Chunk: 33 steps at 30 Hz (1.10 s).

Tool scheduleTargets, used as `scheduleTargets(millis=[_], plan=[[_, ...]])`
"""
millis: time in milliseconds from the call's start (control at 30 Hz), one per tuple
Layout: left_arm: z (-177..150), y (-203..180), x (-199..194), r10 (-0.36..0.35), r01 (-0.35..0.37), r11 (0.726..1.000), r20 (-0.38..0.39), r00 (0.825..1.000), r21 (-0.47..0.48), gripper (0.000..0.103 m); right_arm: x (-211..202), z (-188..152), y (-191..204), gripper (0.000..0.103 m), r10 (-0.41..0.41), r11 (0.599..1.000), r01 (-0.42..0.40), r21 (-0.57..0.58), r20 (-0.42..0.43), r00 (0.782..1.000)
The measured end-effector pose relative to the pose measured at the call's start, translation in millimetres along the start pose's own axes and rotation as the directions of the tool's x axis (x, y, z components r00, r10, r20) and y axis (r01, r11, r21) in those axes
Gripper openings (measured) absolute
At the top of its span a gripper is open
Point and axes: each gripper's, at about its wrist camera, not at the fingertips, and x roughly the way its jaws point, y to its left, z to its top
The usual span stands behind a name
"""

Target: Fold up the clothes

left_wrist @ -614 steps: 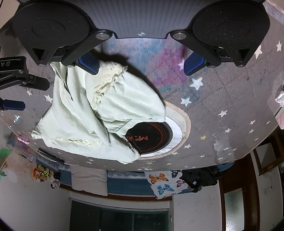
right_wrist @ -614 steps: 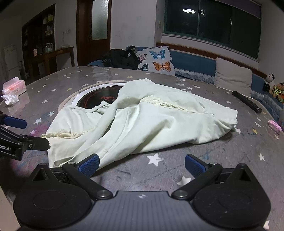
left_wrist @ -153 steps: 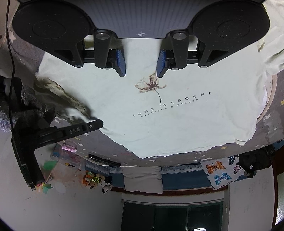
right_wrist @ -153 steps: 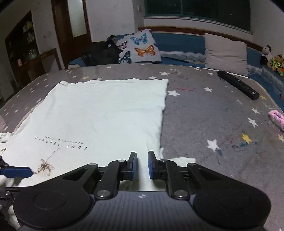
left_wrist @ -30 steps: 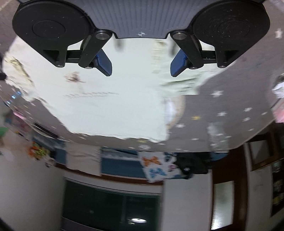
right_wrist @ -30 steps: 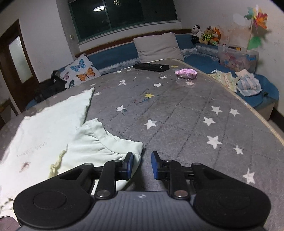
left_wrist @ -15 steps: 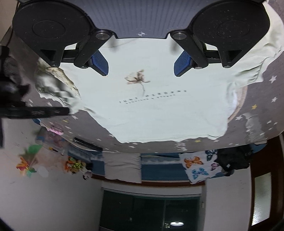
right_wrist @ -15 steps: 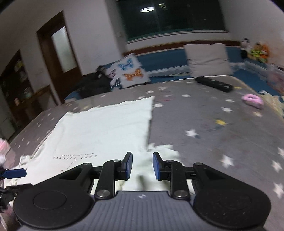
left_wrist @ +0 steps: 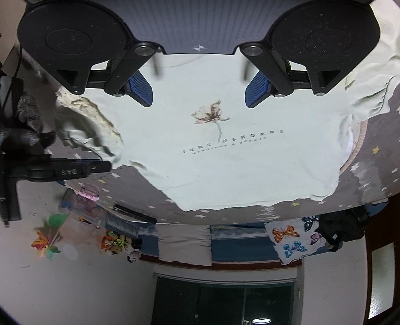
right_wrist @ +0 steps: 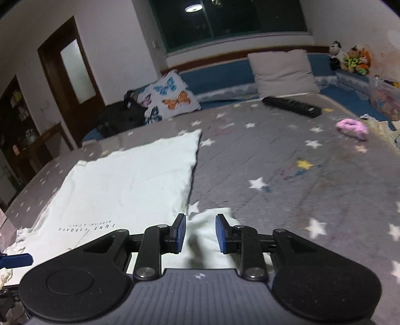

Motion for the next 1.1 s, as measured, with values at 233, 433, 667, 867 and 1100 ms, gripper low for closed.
scheduleTargets(millis=[233,433,667,867,1100], plan=[[3,-19,7,-0.037,0.037,0.999,-0.002,0.999,0.033,0.087,-42,-24,-28,0.048,-0.138,0.99,0.138,0.035,-0.004,0.99],[6,-42,20,-0.059,0.061,0.995,-0.023,0.998,0.084,0.088,-59,-44,-43,0.048,-0.157,0.981,0.157,0.115,-0.006,0.988],[7,-66,33,-0.061,0.065,0.989,-0.032,0.998,0.135,0.088,-56,-50,-37,0.032,-0.15,0.984,0.147,0.105,0.017,0.989],[7,-81,42,-0.063,0.069,0.983,-0.039,0.997,0.173,0.088,-58,-46,-44,0.008,-0.125,0.983,0.12,0.14,0.025,0.992],[5,-90,53,-0.063,0.072,0.976,-0.05,0.997,0.203,0.088,-82,-33,-38,0.006,-0.047,0.988,0.033,0.153,0.083,0.995]])
